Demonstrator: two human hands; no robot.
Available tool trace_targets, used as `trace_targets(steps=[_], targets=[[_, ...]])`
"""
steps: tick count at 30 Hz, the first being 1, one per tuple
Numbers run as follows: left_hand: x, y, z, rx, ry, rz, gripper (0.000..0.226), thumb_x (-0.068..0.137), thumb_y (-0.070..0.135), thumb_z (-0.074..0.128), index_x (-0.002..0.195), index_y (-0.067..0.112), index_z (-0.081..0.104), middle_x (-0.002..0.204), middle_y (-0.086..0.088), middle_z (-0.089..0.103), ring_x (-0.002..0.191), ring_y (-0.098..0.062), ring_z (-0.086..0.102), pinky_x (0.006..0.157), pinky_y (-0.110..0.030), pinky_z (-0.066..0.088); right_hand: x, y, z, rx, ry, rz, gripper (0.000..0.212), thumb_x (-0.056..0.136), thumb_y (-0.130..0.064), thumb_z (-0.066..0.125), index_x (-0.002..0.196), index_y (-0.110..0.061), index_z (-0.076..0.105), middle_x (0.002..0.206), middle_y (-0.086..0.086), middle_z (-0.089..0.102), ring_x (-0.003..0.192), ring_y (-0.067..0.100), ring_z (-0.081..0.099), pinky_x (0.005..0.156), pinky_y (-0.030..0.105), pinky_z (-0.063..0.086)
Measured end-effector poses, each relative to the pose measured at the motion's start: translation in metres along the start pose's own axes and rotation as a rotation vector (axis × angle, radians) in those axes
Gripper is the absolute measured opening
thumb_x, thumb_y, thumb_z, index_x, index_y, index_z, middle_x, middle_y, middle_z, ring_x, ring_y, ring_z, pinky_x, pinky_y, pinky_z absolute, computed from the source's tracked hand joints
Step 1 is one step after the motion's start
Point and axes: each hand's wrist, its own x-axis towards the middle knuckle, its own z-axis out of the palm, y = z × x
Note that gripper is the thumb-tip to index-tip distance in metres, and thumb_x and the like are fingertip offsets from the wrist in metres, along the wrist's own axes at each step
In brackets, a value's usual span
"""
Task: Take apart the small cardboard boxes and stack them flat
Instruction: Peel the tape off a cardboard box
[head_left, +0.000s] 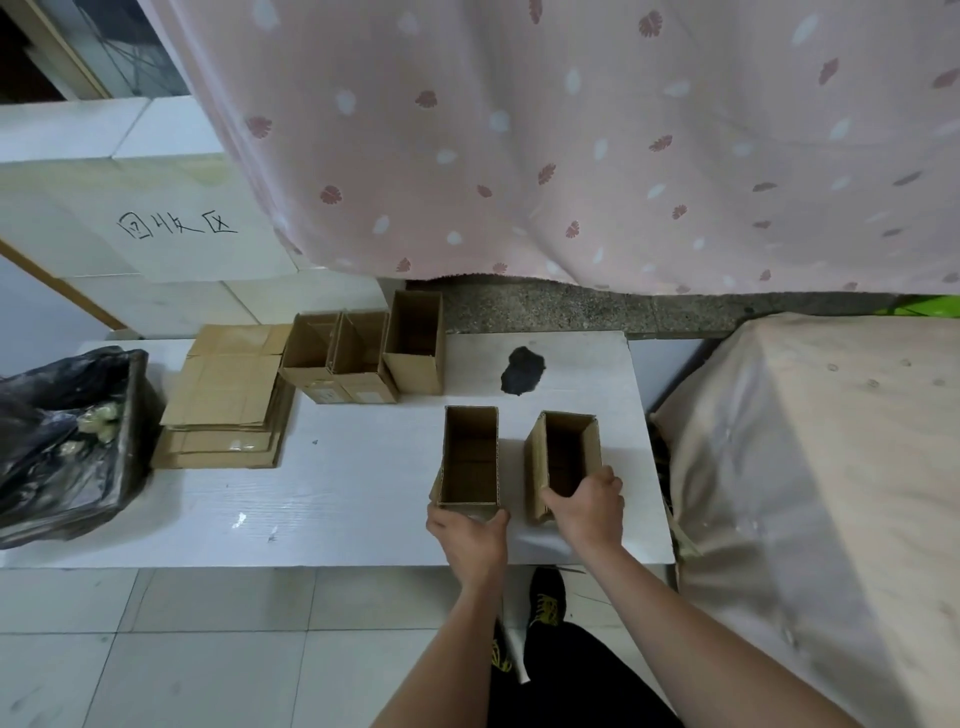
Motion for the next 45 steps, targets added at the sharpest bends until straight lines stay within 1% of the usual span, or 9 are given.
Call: trace_targets(steps=[3,8,12,21,24,28,36,41,45], targets=[[-0.007,0.000,-0.002,0.022,-0.039,-0.151,0.115,0.072,0.031,0.089,0.152,-0.001,0.012,0.149,-0.022,0.027,0.129,-0.039,0.045,0.099,-0.041,0.047,0.001,-0.002,-0.001,0.054,-0.006,0.040,0.081,0.079,-0.044,0.077,0.134,0.002,0.039,0.130,0.019,0.047,0.113,0.035,0.054,0.084,0.037,0.050],[-0.020,0.001,-0.003,0.028,-0.219,-0.443,0.098,0.083,0.062,0.069,0.144,-0.006,0.033,0.135,-0.018,0.047,0.122,-0.032,0.054,0.092,-0.035,0.048,0.004,-0.002,-0.008,0.396,-0.023,0.269,0.069,0.078,-0.041,0.078,0.124,0.001,0.046,0.120,0.016,0.055,0.097,0.030,0.057,0.078,0.040,0.053],[-0.040,0.020,0.002,-0.257,-0.435,-0.570,0.094,0.084,0.068,0.063,0.151,0.008,0.032,0.148,-0.017,0.042,0.133,-0.036,0.044,0.108,-0.044,0.040,0.001,0.006,-0.016,0.778,-0.049,0.490,0.060,0.077,-0.045,0.075,0.117,-0.004,0.058,0.110,0.010,0.063,0.096,0.028,0.059,0.080,0.039,0.053],[-0.068,0.060,0.026,-0.429,-0.783,-0.477,0.085,0.080,0.062,0.072,0.142,0.012,0.042,0.131,-0.015,0.056,0.122,-0.031,0.054,0.111,-0.043,0.042,-0.025,0.034,-0.038,1.320,-0.131,0.563,0.062,0.085,-0.043,0.069,0.129,-0.003,0.052,0.118,0.021,0.063,0.102,0.040,0.065,0.087,0.056,0.057],[-0.069,0.066,0.035,-0.425,-0.786,-0.431,0.063,0.080,0.054,0.077,0.121,0.017,0.047,0.105,-0.007,0.061,0.109,-0.028,0.057,0.109,-0.043,0.044,-0.031,0.041,-0.041,1.403,-0.152,0.522,0.058,0.087,-0.040,0.067,0.129,-0.003,0.052,0.119,0.024,0.063,0.104,0.042,0.064,0.089,0.055,0.056],[-0.075,0.081,0.041,-0.373,-0.763,-0.357,0.046,0.080,0.046,0.080,0.098,0.018,0.048,0.087,-0.002,0.059,0.082,-0.017,0.058,0.085,-0.035,0.049,-0.030,0.045,-0.045,1.445,-0.177,0.490,0.057,0.088,-0.041,0.067,0.129,-0.005,0.052,0.119,0.024,0.062,0.107,0.043,0.063,0.092,0.055,0.055],[-0.061,0.096,0.070,-0.312,-0.645,-0.284,0.072,0.070,0.047,0.087,0.117,0.019,0.040,0.100,-0.003,0.059,0.099,-0.025,0.061,0.100,-0.041,0.051,-0.001,0.056,-0.075,1.246,-0.386,0.406,0.051,0.091,-0.050,0.063,0.127,-0.015,0.054,0.119,0.017,0.064,0.111,0.033,0.062,0.101,0.048,0.050],[-0.050,0.109,0.082,-0.219,-0.527,-0.135,0.070,0.072,0.042,0.087,0.121,0.017,0.043,0.104,-0.002,0.062,0.090,-0.018,0.063,0.068,-0.029,0.056,0.033,0.069,-0.108,0.920,-0.167,0.456,0.077,0.085,-0.062,0.063,0.137,-0.008,0.045,0.123,0.012,0.058,0.110,0.032,0.057,0.097,0.046,0.050],[-0.040,0.114,0.087,0.140,-0.443,0.163,0.066,0.073,0.037,0.087,0.122,0.017,0.047,0.106,0.001,0.061,0.097,-0.018,0.063,0.075,-0.034,0.061,0.067,0.073,-0.133,0.703,0.002,0.105,0.082,0.086,-0.051,0.069,0.147,-0.013,0.030,0.142,0.012,0.049,0.124,0.032,0.052,0.103,0.049,0.046]])
